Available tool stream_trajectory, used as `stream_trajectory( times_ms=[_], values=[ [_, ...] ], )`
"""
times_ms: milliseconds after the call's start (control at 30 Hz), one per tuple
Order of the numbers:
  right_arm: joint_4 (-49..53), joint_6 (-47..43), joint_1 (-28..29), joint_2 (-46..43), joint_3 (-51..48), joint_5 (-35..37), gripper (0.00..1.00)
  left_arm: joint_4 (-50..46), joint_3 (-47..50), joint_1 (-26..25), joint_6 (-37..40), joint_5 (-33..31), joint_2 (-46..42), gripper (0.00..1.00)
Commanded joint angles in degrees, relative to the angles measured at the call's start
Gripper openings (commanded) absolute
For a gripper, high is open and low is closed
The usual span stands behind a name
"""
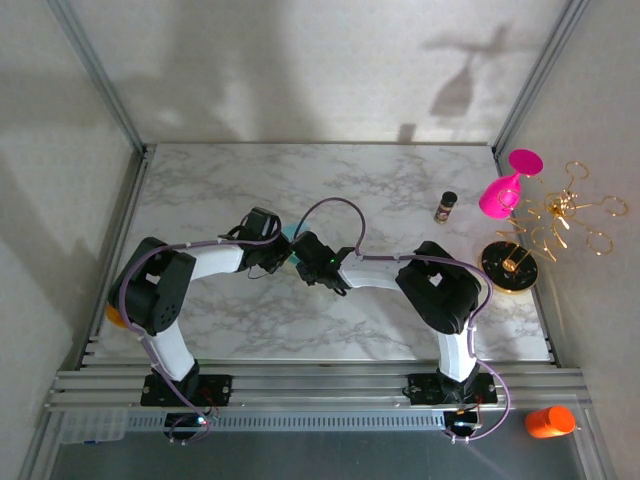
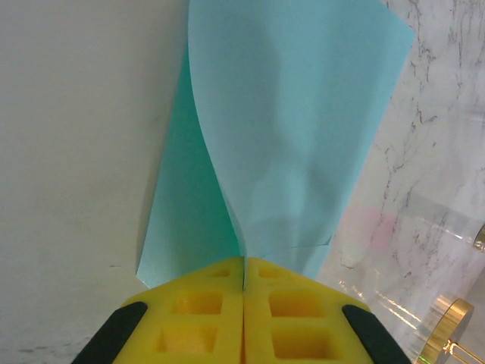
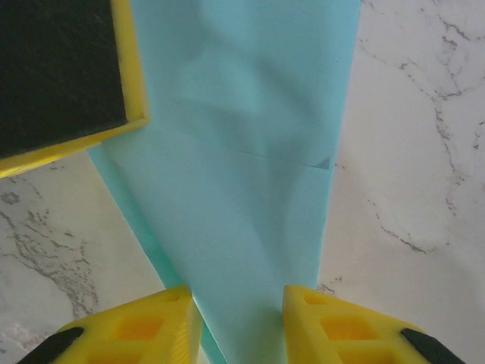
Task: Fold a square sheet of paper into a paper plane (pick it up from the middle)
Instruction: Fourth fold the wing at the center of the table.
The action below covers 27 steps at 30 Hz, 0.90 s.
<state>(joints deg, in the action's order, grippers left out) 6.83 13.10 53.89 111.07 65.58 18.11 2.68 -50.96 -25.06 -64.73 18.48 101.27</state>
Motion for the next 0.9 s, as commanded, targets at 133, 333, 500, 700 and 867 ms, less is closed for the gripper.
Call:
stream_trajectory(
  times_ms=[133,333,500,700,867],
  values=[
    [1.4,1.0,0.4,1.0,1.2,1.7,0.31,-1.9,-1.7,-0.3,0.2,0.9,-1.7,0.08],
    [0.8,0.0,0.4,0.7,1.0,0.9,0.3,-2.0,-1.7,-0.3,0.1,0.9,-1.8,0.09],
    [0.5,0.3,0.4,0.5,1.2,-0.5,0.32,-1.6,-1.4,-0.3,0.0,0.9,-1.6,0.08],
    [0.5,2.0,0.4,0.5,1.5,-0.8,0.31,-1.2,-1.4,-0.3,-0.1,1.3,-1.0,0.07],
    [0.8,2.7,0.4,0.8,1.6,-0.6,0.3,-1.3,-1.4,-0.3,0.0,1.5,-1.0,0.07]
  ],
)
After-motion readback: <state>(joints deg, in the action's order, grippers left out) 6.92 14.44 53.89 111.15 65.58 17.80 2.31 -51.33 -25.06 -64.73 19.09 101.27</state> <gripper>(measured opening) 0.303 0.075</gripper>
